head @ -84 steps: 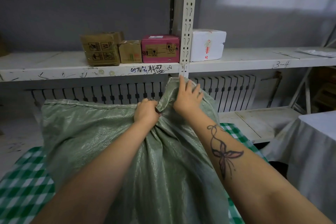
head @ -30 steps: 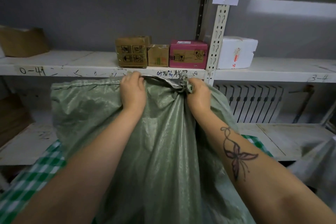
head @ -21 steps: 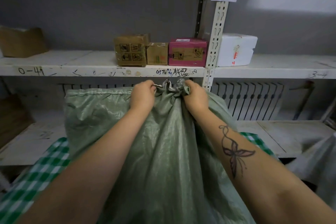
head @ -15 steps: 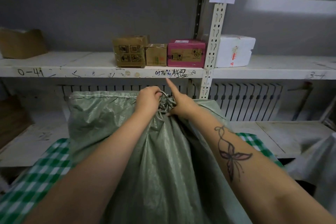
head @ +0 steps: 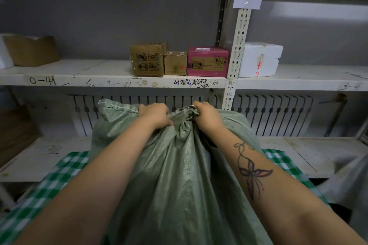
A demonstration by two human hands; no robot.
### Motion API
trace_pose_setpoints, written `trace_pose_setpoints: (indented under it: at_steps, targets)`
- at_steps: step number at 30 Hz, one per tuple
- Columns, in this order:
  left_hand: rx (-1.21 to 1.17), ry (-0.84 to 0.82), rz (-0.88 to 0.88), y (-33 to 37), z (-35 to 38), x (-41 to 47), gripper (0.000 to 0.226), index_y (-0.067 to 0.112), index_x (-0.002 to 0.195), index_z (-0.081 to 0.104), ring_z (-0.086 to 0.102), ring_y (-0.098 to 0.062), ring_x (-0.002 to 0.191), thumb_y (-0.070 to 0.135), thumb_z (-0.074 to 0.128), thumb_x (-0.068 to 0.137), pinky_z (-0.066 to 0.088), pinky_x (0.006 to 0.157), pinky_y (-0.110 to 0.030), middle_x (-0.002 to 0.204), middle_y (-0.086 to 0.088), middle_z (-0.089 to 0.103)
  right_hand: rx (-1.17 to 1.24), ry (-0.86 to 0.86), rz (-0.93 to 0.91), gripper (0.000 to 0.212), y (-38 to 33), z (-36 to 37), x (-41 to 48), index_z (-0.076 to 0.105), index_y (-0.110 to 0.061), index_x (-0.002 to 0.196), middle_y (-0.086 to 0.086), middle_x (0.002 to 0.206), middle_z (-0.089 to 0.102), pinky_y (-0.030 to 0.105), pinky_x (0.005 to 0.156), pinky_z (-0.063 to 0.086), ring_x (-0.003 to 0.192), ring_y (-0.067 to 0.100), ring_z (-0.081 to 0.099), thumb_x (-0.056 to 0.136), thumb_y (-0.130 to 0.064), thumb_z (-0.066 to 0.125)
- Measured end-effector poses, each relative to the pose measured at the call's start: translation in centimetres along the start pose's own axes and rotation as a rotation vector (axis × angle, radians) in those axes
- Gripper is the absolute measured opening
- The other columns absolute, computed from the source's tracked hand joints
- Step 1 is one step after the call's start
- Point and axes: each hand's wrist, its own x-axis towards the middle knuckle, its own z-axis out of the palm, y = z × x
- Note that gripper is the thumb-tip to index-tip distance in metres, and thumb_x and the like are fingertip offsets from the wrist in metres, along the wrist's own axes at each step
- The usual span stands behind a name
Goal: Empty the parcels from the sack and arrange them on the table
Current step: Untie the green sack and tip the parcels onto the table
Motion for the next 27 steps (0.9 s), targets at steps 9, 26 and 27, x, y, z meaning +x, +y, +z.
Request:
trace_pose_setpoints:
  at_steps: [9, 26, 27]
  targets:
    - [-0.182, 0.558, 0.028, 2.2, -1.1, 0.2, 0.021, 0.019, 0.104, 0.066, 0.059, -0.022, 0.105, 0.024, 0.047, 0.096, 0.008, 0.118, -0.043, 0.1, -0.002, 0.069, 0.097, 0.249, -0.004, 0.029, -0.1, -2.9, 1.7, 0.06, -0.007, 0.108, 0.015, 0.11, 0.055, 0.034, 0.078, 0.043, 0.1, 0.029, 0.055, 0.085, 0.004, 0.047]
    - [-0.528, 0.445, -0.018, 4.0, -1.6, 1.9, 0.016, 0.007, 0.098, 0.065, 0.06, -0.035, 0.098, 0.016, 0.052, 0.093, 0.042, 0.07, -0.033, 0.101, -0.018, 0.066, 0.316, -0.054, 0.03, 0.071, 1.4, -3.5, 2.9, 0.046, -0.012, 0.135, 0.012, 0.131, 0.042, 0.029, 0.108, 0.029, 0.126, 0.022, 0.039, 0.072, -0.01, 0.078]
    - [-0.588, 0.421, -0.01, 4.2, -1.8, 1.9, 0.015, 0.005, 0.095, 0.066, 0.06, -0.034, 0.096, 0.014, 0.054, 0.091, 0.04, 0.07, -0.031, 0.099, -0.018, 0.067, 0.37, -0.105, -0.009, 0.084, 1.3, -3.5, 2.9, 0.039, -0.012, 0.14, 0.013, 0.135, 0.043, 0.034, 0.113, 0.028, 0.131, 0.024, 0.038, 0.068, -0.009, 0.082]
